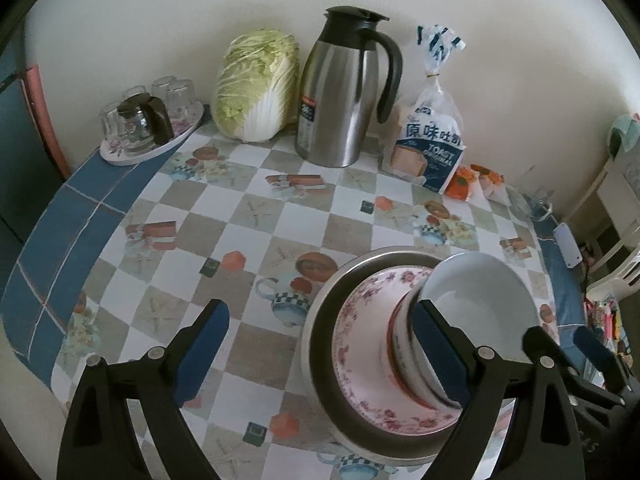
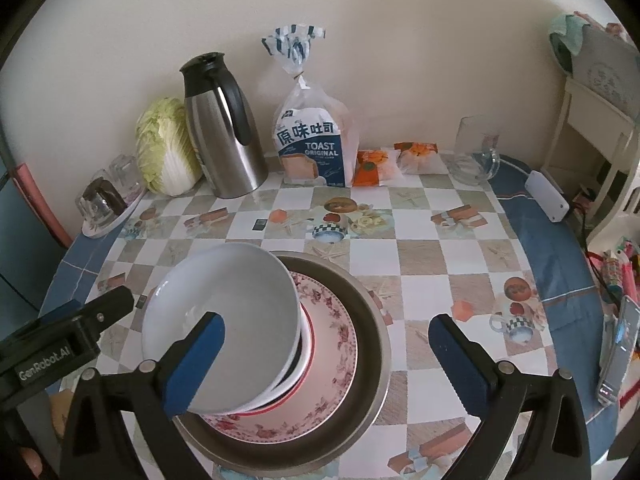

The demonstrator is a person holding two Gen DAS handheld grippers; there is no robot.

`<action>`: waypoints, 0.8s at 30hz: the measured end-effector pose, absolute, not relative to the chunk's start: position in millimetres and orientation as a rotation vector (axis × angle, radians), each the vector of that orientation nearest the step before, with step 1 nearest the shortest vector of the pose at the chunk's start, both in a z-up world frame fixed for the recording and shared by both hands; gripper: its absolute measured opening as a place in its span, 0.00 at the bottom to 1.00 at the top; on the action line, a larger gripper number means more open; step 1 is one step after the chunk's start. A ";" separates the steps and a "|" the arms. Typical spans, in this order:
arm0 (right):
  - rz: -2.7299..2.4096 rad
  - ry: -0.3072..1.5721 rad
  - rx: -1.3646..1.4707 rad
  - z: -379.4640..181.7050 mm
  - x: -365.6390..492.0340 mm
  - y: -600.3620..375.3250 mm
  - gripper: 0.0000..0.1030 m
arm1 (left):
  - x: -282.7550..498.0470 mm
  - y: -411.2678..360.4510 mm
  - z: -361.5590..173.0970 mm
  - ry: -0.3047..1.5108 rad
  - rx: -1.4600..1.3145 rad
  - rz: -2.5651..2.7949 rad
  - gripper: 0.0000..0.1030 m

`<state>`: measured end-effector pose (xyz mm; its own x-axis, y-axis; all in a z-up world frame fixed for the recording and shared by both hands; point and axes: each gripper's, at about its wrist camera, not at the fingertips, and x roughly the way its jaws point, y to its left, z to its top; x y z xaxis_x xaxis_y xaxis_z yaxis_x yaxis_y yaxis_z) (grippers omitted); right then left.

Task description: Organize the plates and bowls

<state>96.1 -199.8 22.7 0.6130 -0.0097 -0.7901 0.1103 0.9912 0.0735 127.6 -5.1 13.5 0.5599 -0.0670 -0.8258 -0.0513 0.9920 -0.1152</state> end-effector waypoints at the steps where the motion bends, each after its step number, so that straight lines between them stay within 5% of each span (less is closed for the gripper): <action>1: -0.071 0.911 0.123 22.0 93.3 -200.9 1.00 | 126.7 -4.5 13.3 0.978 -0.126 -0.003 0.90; 24: -0.123 0.896 0.130 15.2 32.7 -208.2 1.00 | 83.2 -9.4 -1.1 1.001 0.024 -0.007 0.90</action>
<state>32.7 -208.2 15.2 0.6188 -0.0522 -0.7838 0.1604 0.9852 0.0610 83.2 -9.4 -1.1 0.5391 0.0050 -0.8422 0.0173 0.9997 0.0170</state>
